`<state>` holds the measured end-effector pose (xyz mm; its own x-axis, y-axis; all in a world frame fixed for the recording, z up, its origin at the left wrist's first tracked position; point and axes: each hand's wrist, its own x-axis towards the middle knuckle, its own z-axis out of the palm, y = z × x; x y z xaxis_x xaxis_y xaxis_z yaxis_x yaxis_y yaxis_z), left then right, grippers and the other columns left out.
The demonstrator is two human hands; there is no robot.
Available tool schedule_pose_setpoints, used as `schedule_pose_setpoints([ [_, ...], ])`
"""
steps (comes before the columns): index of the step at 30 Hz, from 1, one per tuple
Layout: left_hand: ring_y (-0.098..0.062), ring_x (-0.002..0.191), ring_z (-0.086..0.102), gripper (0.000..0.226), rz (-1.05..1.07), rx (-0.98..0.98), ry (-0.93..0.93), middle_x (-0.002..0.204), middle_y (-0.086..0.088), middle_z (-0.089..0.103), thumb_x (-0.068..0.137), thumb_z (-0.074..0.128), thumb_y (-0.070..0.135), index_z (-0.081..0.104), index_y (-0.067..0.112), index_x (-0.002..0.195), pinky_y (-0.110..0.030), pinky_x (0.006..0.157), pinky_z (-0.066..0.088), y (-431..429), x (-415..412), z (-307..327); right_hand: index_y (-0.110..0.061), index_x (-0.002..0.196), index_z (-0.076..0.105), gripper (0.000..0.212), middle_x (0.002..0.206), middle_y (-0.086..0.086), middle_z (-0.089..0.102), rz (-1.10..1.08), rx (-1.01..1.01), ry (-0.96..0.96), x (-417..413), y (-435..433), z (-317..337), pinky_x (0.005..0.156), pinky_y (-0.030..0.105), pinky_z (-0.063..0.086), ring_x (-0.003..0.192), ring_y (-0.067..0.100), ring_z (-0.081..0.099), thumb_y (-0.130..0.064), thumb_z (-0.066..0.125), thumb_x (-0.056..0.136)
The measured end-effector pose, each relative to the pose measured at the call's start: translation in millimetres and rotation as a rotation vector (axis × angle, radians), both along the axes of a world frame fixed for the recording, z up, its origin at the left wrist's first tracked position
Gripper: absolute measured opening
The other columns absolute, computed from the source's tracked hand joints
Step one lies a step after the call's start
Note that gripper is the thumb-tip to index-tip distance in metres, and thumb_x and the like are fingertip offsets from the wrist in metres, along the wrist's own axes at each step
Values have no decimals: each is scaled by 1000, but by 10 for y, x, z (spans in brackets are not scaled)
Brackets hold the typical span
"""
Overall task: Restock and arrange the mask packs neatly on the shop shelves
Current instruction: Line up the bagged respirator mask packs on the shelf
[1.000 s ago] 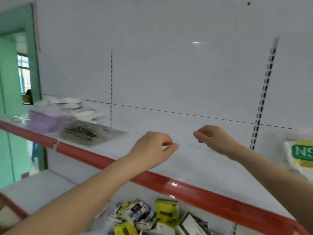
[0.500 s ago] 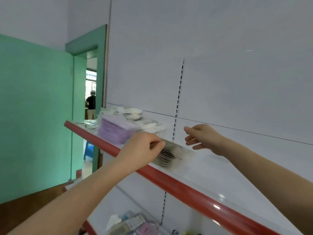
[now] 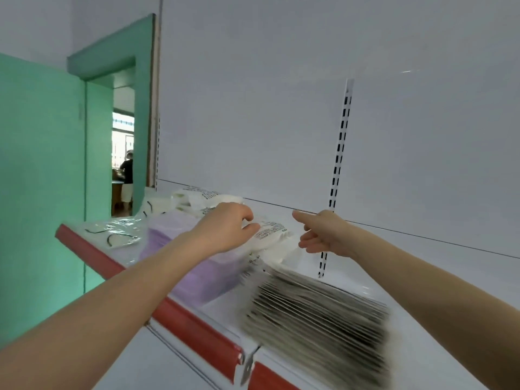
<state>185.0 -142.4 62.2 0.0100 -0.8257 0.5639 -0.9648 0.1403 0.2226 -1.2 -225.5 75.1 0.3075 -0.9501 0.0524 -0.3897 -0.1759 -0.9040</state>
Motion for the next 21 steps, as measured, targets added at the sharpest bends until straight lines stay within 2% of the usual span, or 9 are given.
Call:
schedule_pose_setpoints([
  [3,-26,100,58,34,-16,125,-51,92,-3,62,90,52,39,64,11,105,-30,82,45,-387,230,45,3,136,35,78,111,23,56,-59,47,25,170,-192,-59,72,29,57,76,21,66,-52,57,85],
  [6,-24,109,55,43,-65,263,-180,115,-6,62,91,50,42,58,12,120,-30,90,43,-705,377,109,-3,144,24,88,135,27,43,-96,124,25,342,-360,-141,90,37,53,94,30,66,-57,58,82],
  [8,-22,118,49,46,-119,342,-270,129,-6,55,92,49,42,52,14,129,-26,94,39,-862,449,157,-7,147,20,90,147,25,29,-115,195,-22,473,-430,-175,91,37,52,111,37,59,-56,58,82],
  [10,-21,122,46,49,-177,410,-353,134,-5,51,92,48,44,48,16,133,-26,97,37,-990,529,191,-10,147,19,90,151,23,20,-156,276,-55,570,-511,-196,93,38,50,121,41,50,-55,60,81],
  [12,-19,120,47,50,-232,456,-396,134,-3,51,91,48,47,47,20,133,-28,98,39,-1105,616,213,-10,147,19,92,151,23,18,-163,361,-127,619,-584,-199,103,45,42,129,40,41,-51,65,79],
  [14,-17,116,50,49,-287,488,-412,131,0,53,91,48,49,48,23,132,-29,99,41,-1196,711,211,-6,144,25,88,146,20,27,-148,446,-248,653,-655,-240,105,51,37,130,36,41,-45,68,78],
  [17,-15,110,53,45,-375,512,-369,125,3,57,90,50,48,52,25,129,-27,97,42,-1297,820,162,-5,127,48,60,120,12,58,-124,524,-257,778,-668,-368,94,46,47,107,27,59,-41,65,82],
  [19,-14,111,53,44,-413,508,-323,124,5,57,90,51,47,53,27,129,-24,98,40,-1329,885,103,-5,127,53,70,117,10,64,-111,557,-246,855,-692,-435,90,43,49,105,25,62,-42,72,70],
  [21,-14,113,52,43,-440,497,-280,126,5,56,90,51,47,53,28,128,-25,100,39,-1356,942,53,-8,128,53,82,123,10,63,-112,551,-238,903,-712,-426,96,43,46,112,26,60,-45,78,60],
])
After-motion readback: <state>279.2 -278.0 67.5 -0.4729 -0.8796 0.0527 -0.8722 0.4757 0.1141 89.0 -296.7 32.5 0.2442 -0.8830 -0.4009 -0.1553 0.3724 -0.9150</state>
